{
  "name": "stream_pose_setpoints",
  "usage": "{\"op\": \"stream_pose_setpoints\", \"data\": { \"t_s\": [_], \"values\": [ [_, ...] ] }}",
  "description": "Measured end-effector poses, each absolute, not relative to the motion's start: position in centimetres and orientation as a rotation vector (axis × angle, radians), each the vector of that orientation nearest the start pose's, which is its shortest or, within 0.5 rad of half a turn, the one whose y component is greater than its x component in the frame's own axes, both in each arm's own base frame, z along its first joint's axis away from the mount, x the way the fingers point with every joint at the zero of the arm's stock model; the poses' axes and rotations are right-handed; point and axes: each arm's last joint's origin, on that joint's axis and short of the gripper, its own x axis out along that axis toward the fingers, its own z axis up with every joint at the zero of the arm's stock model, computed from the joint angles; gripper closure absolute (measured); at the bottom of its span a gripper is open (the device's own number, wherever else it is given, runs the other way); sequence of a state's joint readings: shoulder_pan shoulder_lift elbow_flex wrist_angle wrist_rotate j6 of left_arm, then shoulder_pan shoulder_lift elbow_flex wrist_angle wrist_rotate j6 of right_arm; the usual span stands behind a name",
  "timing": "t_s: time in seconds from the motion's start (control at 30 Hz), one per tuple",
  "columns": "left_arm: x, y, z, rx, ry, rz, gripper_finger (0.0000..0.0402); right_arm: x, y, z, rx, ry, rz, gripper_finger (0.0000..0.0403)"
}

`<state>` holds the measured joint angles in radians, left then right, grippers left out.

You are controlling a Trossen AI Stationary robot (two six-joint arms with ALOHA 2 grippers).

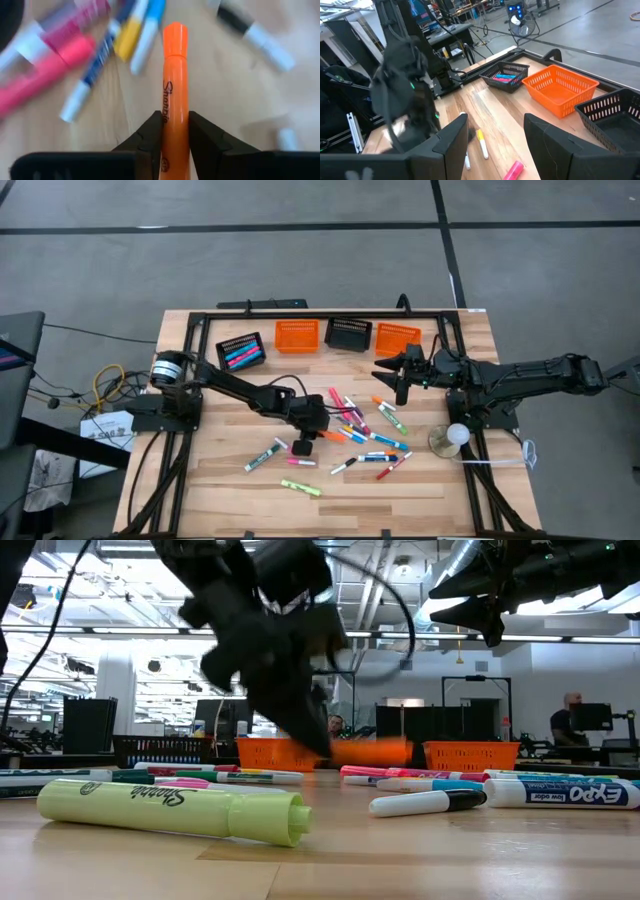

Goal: Pick & Place Markers
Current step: Put the large orange highlighter pen into the left black bin

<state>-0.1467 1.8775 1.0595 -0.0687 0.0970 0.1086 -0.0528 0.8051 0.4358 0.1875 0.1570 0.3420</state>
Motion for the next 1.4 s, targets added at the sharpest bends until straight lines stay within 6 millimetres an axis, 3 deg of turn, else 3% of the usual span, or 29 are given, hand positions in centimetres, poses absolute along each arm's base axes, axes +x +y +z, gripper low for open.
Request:
{"op": "stream_pose_setpoints", "data": {
  "t_s": [0.23, 0.5, 0.9, 1.17, 1.27, 1.4],
  "values": [
    [35.8, -5.4, 20.0, 0.033, 0.714, -0.236, 0.0321, 18.1, -1.4, 24.4, 0.33, 0.144, -0.238, 0.0219],
    [33.4, -3.7, 26.7, -0.191, 0.528, -0.21, 0.0321, 18.1, -1.4, 24.4, 0.33, 0.144, -0.238, 0.0219],
    [29.0, -2.8, 33.3, -0.353, 0.348, -0.403, 0.0322, 18.1, -1.4, 24.4, 0.33, 0.145, -0.238, 0.0219],
    [27.6, -2.7, 35.0, -0.355, 0.286, -0.389, 0.0322, 18.1, -1.4, 24.4, 0.33, 0.145, -0.238, 0.0219],
    [27.6, -2.5, 34.1, -0.359, 0.354, -0.295, 0.0323, 18.1, -1.4, 24.4, 0.329, 0.145, -0.238, 0.0219],
    [27.3, -1.8, 31.7, -0.328, 0.552, -0.026, 0.0323, 18.1, -1.4, 24.4, 0.329, 0.149, -0.239, 0.0219]
  ]
}}
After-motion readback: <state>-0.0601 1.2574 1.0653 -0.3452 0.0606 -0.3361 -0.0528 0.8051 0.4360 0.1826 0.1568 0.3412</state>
